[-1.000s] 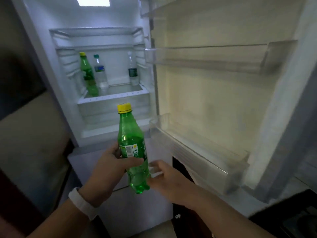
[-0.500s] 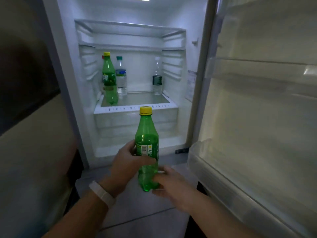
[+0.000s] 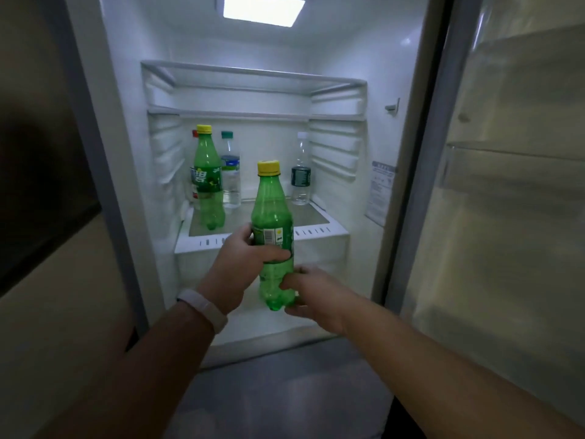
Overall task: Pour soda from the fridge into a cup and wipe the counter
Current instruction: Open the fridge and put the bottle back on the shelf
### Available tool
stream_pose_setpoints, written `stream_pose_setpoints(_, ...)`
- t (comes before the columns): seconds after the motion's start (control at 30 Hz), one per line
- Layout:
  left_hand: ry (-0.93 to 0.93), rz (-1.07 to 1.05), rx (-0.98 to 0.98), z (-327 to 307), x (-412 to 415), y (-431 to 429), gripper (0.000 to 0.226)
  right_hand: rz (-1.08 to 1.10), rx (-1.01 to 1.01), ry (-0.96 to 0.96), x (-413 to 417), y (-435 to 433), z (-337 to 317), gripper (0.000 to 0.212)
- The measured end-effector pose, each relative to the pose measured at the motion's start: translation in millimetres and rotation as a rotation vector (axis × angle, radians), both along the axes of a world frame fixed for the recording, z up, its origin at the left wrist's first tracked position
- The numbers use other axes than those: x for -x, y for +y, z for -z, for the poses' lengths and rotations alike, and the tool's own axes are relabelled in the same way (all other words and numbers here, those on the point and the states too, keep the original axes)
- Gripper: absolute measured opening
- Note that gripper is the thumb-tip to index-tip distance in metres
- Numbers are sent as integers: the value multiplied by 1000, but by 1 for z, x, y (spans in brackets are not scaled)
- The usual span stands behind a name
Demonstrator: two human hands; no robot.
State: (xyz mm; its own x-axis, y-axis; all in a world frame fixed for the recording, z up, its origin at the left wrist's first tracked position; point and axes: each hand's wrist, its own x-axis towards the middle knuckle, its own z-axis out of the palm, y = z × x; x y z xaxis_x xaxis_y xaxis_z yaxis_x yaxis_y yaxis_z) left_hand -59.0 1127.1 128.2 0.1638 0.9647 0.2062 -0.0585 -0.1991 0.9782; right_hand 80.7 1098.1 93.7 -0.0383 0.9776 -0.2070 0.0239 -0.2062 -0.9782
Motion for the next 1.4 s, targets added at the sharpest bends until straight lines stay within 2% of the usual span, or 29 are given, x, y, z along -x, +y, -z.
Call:
stream_pose_setpoints(0.23, 38, -59, -30, -38, -8, 60, 36, -81, -27, -20, -9, 75, -29, 25)
stream_pose_setpoints(0.37, 71, -88, -52, -54, -12, 95, 35, -75, -46, -23, -7, 118, -41, 35)
stream_pose_setpoints(0.67, 177, -132, -111, -60, -19, 161, 39, -102, -24, -56, -9, 195, -49, 17)
stream_pose_setpoints(0.77, 196, -160, -122, -57, -18, 180, 42, -94, -45, -51, -6, 218, -46, 20)
stream_pose_setpoints(0.97, 203, -183, -145, -53, -12, 207, 46, -135, -56, 10, 0, 245, -44, 23)
stream_pose_setpoints(1.17, 216, -203, -147, -48, -12, 227, 52, -125, -60, -89, -2, 267, -45, 36)
stream_pose_setpoints(1.4, 256, -232, -150, -44, -12, 237, 49, -93, -52, -93, 2, 277, -38, 30)
